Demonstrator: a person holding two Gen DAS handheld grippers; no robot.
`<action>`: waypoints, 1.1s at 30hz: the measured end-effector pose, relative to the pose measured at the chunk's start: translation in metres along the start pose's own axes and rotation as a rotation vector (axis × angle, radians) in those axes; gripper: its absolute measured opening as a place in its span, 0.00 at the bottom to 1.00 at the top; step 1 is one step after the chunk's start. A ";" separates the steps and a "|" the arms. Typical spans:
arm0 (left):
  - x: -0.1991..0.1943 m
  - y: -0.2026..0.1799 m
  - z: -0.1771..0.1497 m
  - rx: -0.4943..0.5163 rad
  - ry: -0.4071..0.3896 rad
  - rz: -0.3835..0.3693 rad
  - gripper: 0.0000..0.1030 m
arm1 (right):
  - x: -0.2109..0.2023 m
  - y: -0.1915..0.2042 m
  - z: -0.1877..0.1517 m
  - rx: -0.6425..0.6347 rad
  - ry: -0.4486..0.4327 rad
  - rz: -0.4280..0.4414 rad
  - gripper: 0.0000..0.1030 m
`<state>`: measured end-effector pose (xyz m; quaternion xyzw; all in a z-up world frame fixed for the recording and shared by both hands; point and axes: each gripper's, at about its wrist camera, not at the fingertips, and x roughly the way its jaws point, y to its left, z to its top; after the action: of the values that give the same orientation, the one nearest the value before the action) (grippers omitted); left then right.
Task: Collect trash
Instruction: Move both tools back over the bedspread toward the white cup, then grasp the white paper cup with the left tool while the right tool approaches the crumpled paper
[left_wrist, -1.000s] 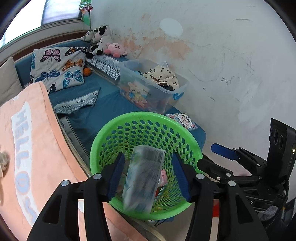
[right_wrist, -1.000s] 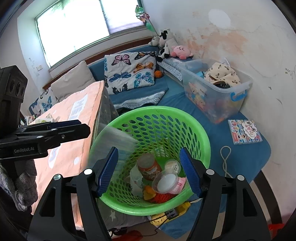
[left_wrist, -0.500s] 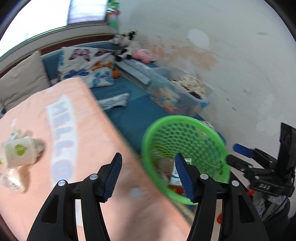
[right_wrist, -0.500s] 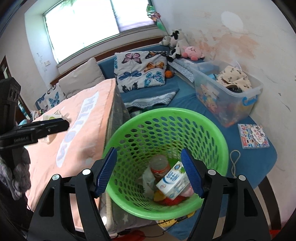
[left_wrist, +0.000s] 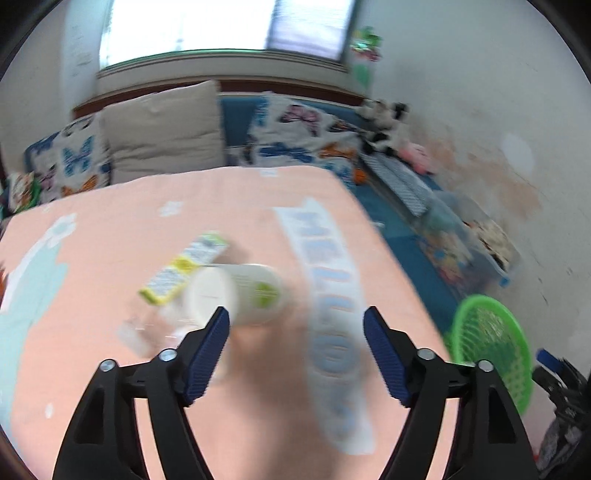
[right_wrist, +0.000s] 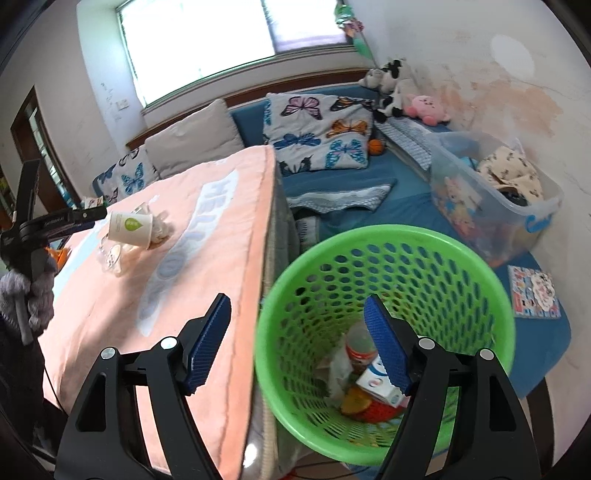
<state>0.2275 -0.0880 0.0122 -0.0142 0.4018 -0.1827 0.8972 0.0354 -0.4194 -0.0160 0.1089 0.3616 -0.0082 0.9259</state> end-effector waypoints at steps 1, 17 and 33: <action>0.003 0.011 0.002 -0.020 0.003 0.008 0.73 | 0.003 0.003 0.001 -0.005 0.004 0.006 0.73; 0.047 0.056 0.013 -0.029 0.038 -0.011 0.78 | 0.042 0.046 0.016 -0.070 0.047 0.057 0.73; 0.049 0.054 0.010 -0.033 0.029 -0.048 0.54 | 0.070 0.080 0.035 -0.127 0.063 0.111 0.73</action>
<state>0.2818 -0.0554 -0.0258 -0.0361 0.4173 -0.1975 0.8863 0.1178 -0.3443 -0.0225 0.0700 0.3840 0.0693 0.9181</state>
